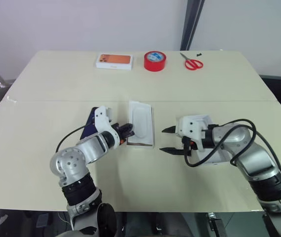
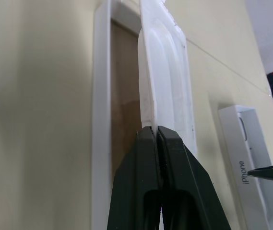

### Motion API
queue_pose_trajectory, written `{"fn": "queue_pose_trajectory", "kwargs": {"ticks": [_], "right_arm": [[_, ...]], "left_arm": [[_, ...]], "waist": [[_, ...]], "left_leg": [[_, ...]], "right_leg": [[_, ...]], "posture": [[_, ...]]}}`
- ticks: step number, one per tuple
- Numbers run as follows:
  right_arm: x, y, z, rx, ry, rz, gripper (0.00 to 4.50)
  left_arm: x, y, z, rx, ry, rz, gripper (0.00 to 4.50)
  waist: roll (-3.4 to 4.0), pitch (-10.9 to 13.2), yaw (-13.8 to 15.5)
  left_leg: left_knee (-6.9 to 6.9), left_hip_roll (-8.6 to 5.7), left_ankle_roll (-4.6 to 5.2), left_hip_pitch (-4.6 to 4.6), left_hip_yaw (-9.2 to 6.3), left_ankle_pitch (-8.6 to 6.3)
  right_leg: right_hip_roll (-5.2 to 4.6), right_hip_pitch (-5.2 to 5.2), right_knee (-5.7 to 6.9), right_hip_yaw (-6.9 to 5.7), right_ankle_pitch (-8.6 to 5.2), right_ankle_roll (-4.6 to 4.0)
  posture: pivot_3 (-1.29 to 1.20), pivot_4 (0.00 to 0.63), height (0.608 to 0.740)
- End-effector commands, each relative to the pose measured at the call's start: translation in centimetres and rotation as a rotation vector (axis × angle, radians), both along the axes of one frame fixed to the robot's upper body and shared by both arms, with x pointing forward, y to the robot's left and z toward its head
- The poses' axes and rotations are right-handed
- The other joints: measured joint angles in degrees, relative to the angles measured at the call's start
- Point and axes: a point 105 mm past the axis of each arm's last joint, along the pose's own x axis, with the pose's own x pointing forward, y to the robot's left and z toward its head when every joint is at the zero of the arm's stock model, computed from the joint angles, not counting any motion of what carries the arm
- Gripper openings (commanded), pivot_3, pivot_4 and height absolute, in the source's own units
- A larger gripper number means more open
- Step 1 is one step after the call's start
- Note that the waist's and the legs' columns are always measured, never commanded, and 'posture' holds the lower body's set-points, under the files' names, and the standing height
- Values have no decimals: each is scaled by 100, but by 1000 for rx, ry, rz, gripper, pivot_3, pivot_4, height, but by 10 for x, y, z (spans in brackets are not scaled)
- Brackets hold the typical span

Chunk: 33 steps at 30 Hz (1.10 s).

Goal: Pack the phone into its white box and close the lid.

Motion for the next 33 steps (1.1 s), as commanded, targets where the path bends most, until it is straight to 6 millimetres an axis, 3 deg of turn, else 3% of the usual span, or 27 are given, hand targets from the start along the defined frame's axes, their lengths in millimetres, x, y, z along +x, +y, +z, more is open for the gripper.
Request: {"fn": "queue_pose_trajectory", "kwargs": {"ticks": [1, 4, 6, 9, 19, 22, 25, 27, 33], "right_arm": [[2, 3, 10, 5, -50, 18, 3378], [3, 3, 10, 6, -52, 19, 3378], [3, 4, 10, 8, -55, 19, 3419], [5, 5, 12, 16, -61, 14, 3419], [14, 8, 18, 52, -94, -24, 3419], [21, 9, 22, 68, -94, -51, 2549], [34, 16, 30, 111, -108, -110, 1028], [42, 29, 35, 141, -111, -138, 27], [64, 56, 31, 122, -140, -224, 27]], "left_arm": [[-1, 0, 6, 3, -23, 3, 0], [-1, 0, 5, 5, -20, 0, 0], [-2, -1, 7, 2, -27, -9, 626], [-2, -1, 15, -7, -63, -24, 1911], [-1, 14, 30, -6, -127, -25, 1911], [-2, 28, 44, 3, -208, -14, 1975], [-4, 48, 52, 104, -302, 1, 1975], [-9, 68, 49, 279, -368, -15, 1975], [-35, 85, 39, 532, -524, -201, 1975]], "waist": [[0, 0, 2], [0, 0, 4], [0, 0, 3], [0, 0, -3], [0, 0, -2], [0, 0, -17], [1, 0, -59], [4, -2, -71], [1, -1, -79]], "left_leg": [[0, 0, 0, 0, 0, 0], [0, 0, 0, 0, 0, 0], [0, 0, 0, 0, 0, 0], [0, 0, 0, 0, 0, 0], [0, 0, -1, 0, 0, 1], [0, 0, -1, 0, 0, 1], [-3, 3, -8, 5, 0, 5], [-7, 3, -14, 8, 0, 8], [-11, -1, -17, 4, -2, 10]], "right_leg": [[0, 0, 0, 0, 0, 0], [0, 0, 0, 0, 0, 0], [0, 0, 0, 0, 0, 0], [0, 0, 0, 0, 0, 0], [0, 0, 1, -1, 0, 0], [0, 0, 0, -1, 0, 0], [3, -2, 4, 0, 0, 0], [2, -2, 5, 1, 0, -1], [-8, -3, -2, -1, -1, -4]], "posture": [[0, 150, 733], [0, 150, 733], [0, 150, 733], [0, 150, 733], [0, 150, 733], [0, 150, 733], [0, 150, 733], [0, 150, 733], [0, 150, 733]]}}
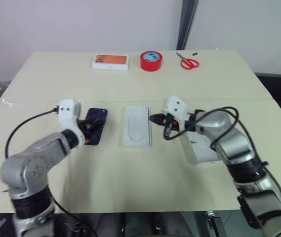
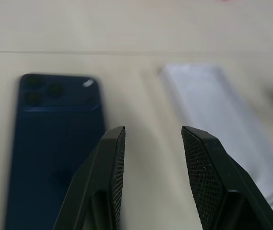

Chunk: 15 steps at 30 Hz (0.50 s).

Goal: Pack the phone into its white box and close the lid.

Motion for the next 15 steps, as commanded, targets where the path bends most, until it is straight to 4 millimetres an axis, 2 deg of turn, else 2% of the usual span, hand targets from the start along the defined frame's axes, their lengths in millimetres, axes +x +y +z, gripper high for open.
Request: {"fn": "queue_pose_trajectory", "kwargs": {"ticks": [1, 4, 9, 15], "right_arm": [[17, 13, 2, -29, -56, -74, 27], [32, 26, -9, -68, -47, -141, 27], [45, 44, -22, -117, -46, -195, 27], [53, 33, -35, -230, -88, -263, 27]], "left_arm": [[-20, -9, 11, 98, -141, -182, 1975], [-35, -8, 7, 122, -170, -265, 1975], [-46, -9, 2, 80, -180, -309, 1975], [-51, -11, -2, 64, -181, -301, 1975]], "waist": [[-1, 0, -1], [0, 0, 7], [0, 0, 25], [1, 0, 36]], "left_leg": [[0, 0, 0, -1, 0, 0], [-3, 1, 1, -3, 2, -1], [-3, 1, 8, -6, 2, -5], [-2, 1, 12, -8, 2, -7]], "right_leg": [[-1, 0, -4, 0, 0, 0], [-4, -4, -6, 1, -1, -2], [-8, -6, -6, 0, -1, -3], [-8, -7, -6, -1, 0, -2]], "posture": [[0, 150, 733], [0, 150, 733], [0, 150, 733], [0, 150, 733]]}}
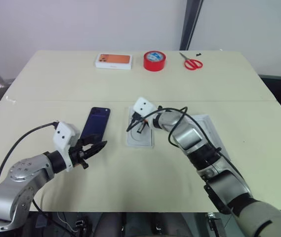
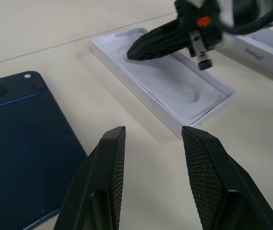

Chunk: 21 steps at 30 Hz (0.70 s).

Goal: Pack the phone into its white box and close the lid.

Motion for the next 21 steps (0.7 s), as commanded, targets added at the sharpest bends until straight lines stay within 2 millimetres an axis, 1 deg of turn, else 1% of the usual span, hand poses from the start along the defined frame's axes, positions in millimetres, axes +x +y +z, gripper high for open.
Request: {"fn": "queue_pose_trajectory", "kwargs": {"ticks": [1, 5, 8, 12, 16, 21], "right_arm": [[7, -7, 10, -50, -73, -25, 27], [4, -18, 8, -96, -91, -23, 27], [-2, -18, 9, -91, -93, 1, 27], [-7, -10, 20, -64, -138, 48, 27], [-16, 2, 31, -30, -152, 127, 27], [-36, 10, 24, -24, -74, 217, 27]], "left_arm": [[-3, -3, 11, -14, -59, -8, 1975], [-5, -5, 11, -32, -56, -3, 1975], [-5, -7, 9, -40, -52, -2, 1975], [-3, -8, 8, -44, -50, 0, 1975], [-2, -8, 10, -56, -53, -1, 1975], [-2, -6, 11, -63, -59, 5, 1975]], "waist": [[0, -1, -4], [0, -1, -8], [0, -1, -14], [1, -1, -23], [0, -1, -70], [0, -1, -125]], "left_leg": [[0, 0, 0, 1, 0, 0], [0, 0, 1, 1, -1, 0], [0, 1, 1, 1, -1, -1], [0, 1, 2, 1, -1, -1], [0, 1, 2, 1, -2, -1], [0, 2, 2, 1, -8, -1]], "right_leg": [[1, 0, 1, 0, 0, 0], [2, 0, 2, -1, 0, 0], [4, 0, 3, -1, 0, 0], [5, 0, 4, -1, 0, 1], [6, 0, 5, -1, 0, 1], [6, 0, 8, -6, 0, 1]], "posture": [[0, 150, 733], [0, 150, 733], [0, 150, 733], [0, 150, 733], [0, 150, 733], [0, 150, 733]]}}
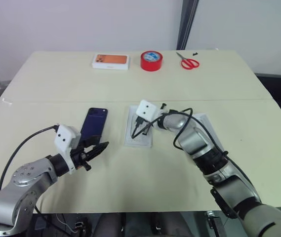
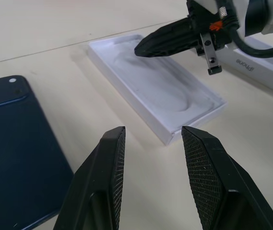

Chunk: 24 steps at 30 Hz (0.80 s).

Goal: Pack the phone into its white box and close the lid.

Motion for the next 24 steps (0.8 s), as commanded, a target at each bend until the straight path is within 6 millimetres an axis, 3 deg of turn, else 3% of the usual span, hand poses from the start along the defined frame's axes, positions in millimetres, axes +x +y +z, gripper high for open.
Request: {"fn": "queue_pose_trajectory", "kwargs": {"ticks": [1, 6, 12, 16, 20, 24], "right_arm": [[-18, 8, 2, -5, 25, 93, 27], [-33, 4, -16, -58, 101, 143, 27], [-36, -1, -29, -116, 114, 145, 27], [-33, 4, -6, -27, 55, 162, 27], [-44, 0, 21, 69, 15, 249, 27], [-54, -23, 19, 44, 33, 281, 27]], "left_arm": [[0, 1, 12, -10, -54, 1, 1975], [0, 10, 16, -38, -63, 42, 1975], [2, 16, 18, -45, -61, 58, 1975], [5, 21, 19, -63, -52, 87, 1975], [9, 26, 19, -82, -38, 127, 1975], [16, 30, 15, -104, 7, 179, 1975]], "waist": [[0, 0, -7], [0, 0, -14], [0, 0, -11], [0, 0, -12], [0, 0, -3], [-1, 0, 24]], "left_leg": [[0, 0, 0, 0, 0, 0], [0, 0, 0, 0, -1, 0], [0, 1, 0, 2, -1, 0], [0, 1, 0, 2, -2, 0], [0, 1, 0, 2, -2, 0], [1, 0, 1, 1, -3, -1]], "right_leg": [[0, 0, 0, 0, 0, 0], [0, 0, 0, 0, 0, 0], [0, 2, 0, 0, 0, 0], [0, 2, 0, -1, 0, 0], [0, 2, -1, -1, 0, 0], [-1, 6, -4, -3, 0, 0]], "posture": [[0, 150, 733], [0, 150, 733], [0, 150, 733], [0, 150, 733], [0, 150, 733], [0, 150, 733]]}}
